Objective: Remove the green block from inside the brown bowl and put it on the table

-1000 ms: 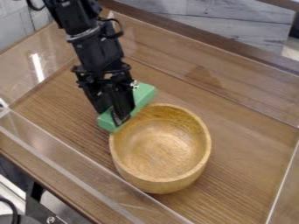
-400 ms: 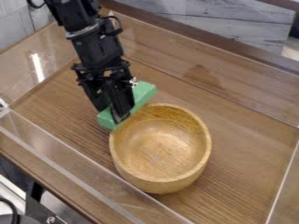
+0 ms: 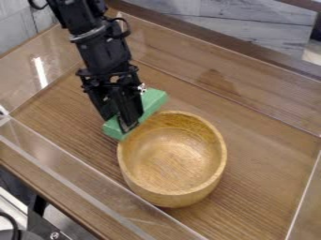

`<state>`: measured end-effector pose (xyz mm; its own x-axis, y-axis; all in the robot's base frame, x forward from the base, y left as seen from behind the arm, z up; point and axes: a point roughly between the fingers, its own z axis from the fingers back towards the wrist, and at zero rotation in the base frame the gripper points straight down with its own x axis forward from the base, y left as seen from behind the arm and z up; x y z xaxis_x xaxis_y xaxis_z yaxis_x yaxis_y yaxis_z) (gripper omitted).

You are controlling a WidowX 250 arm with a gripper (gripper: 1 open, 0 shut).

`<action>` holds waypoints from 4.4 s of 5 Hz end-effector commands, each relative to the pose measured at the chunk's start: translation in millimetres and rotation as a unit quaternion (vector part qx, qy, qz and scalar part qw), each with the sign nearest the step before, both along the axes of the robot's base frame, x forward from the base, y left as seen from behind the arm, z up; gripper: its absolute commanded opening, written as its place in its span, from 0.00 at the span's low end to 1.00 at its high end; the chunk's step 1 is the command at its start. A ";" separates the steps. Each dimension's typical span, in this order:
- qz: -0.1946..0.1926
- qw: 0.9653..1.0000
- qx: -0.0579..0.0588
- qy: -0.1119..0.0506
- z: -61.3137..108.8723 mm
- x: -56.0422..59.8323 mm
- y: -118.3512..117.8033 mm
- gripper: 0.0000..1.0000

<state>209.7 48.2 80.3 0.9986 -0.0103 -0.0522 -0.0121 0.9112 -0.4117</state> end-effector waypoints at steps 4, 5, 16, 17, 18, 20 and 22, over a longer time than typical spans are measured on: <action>0.000 1.000 0.003 -0.019 11.8 11.5 8.6 0.00; -0.002 1.000 0.003 -0.018 11.0 10.4 16.6 0.00; -0.008 1.000 -0.011 -0.002 -2.9 1.5 66.6 0.00; -0.006 1.000 -0.015 0.000 -4.0 1.4 70.0 0.00; -0.004 1.000 -0.017 0.001 -5.5 1.4 73.4 0.00; -0.003 1.000 -0.022 0.004 -9.6 1.6 79.7 0.00; -0.002 1.000 -0.026 0.008 -13.2 1.9 84.4 0.00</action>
<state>205.5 124.1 56.1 0.9938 -0.0175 -0.1098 -0.0387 0.8711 -0.4896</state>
